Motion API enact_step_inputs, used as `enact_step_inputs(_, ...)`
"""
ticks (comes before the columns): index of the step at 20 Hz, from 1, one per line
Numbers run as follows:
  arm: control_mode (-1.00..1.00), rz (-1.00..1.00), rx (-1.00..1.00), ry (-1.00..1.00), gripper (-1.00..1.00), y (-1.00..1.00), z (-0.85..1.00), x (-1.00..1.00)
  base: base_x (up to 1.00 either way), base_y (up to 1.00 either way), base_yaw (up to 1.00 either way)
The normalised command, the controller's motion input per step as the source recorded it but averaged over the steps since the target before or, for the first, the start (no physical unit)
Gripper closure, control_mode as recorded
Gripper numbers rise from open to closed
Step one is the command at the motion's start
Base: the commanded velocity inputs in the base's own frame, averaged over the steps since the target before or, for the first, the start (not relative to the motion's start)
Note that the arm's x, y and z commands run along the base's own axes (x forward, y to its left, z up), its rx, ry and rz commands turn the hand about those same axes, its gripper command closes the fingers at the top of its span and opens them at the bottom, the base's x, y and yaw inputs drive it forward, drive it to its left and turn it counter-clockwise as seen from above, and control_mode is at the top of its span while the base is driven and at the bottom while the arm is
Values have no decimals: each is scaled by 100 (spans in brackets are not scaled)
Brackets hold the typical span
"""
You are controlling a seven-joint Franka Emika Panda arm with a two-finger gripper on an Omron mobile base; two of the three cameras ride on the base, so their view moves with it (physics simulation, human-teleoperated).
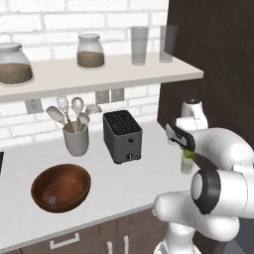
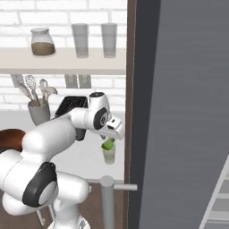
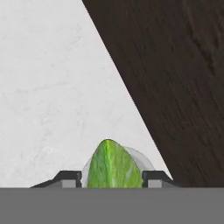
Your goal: Grab a lemon wedge from the fridge and one ice cube from the ice bowl, and put them in the glass of lemonade.
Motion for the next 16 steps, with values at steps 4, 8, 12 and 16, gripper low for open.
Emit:
enact_step_inputs(4, -100, 0, 0, -3, -100, 0, 27, 0, 0, 0, 0)
enact_step_inputs(8, -100, 0, 0, -18, -100, 0, 77, -6, 0, 0, 0)
enact_step_inputs(12, -100, 1, -5, -61, -100, 11, 91, -90, 0, 0, 0)
enact_step_inputs(16, -100, 3, -10, -83, -100, 27, 58, -100, 0, 0, 0)
